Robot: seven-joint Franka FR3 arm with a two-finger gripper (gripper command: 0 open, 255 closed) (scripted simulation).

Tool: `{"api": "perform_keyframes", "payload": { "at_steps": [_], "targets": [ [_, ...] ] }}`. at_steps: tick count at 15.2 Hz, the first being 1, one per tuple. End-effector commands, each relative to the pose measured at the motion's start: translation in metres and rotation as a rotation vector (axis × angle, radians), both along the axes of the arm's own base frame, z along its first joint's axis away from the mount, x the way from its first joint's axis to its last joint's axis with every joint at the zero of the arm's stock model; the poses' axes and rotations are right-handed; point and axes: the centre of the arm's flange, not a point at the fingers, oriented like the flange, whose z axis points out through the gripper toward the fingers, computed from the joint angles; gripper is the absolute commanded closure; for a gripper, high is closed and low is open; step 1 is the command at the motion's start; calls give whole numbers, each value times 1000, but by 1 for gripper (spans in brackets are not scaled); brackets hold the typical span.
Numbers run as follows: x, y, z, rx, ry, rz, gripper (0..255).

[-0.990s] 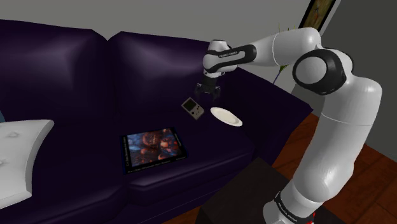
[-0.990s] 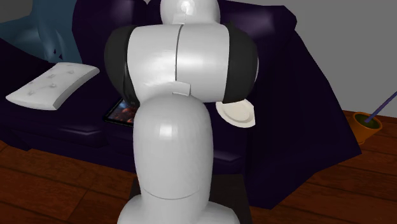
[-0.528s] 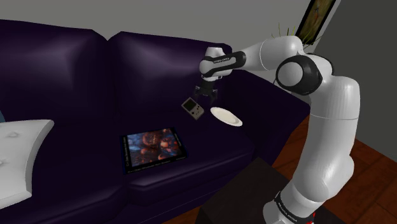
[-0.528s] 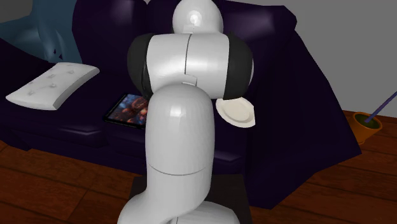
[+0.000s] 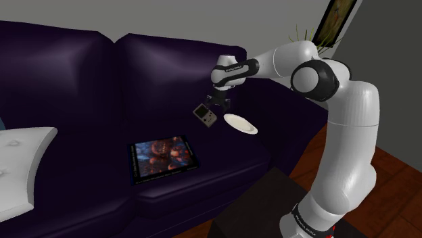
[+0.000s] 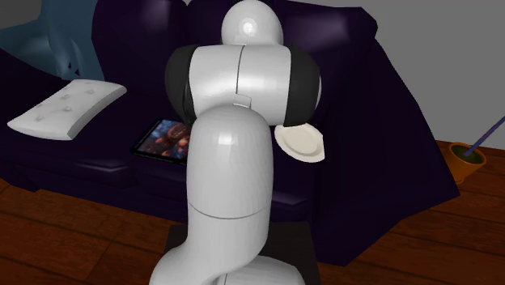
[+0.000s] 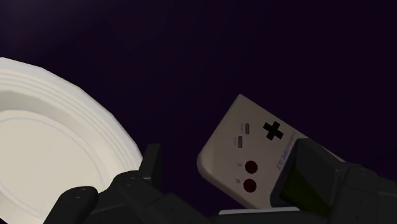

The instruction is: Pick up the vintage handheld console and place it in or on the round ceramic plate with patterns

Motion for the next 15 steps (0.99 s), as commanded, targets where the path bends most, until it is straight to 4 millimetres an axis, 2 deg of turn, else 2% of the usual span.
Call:
{"api": "perform_keyframes", "payload": {
  "at_steps": [1,3,4,13,14,15],
  "targets": [
    [0,0,0,0,0,0,0],
    [0,0,0,0,0,0,0],
    [0,0,0,0,0,0,255],
    [0,0,0,0,0,0,255],
    [0,0,0,0,0,0,0],
    [-13,-27,-3,89,-90,156,0]
  ]
}}
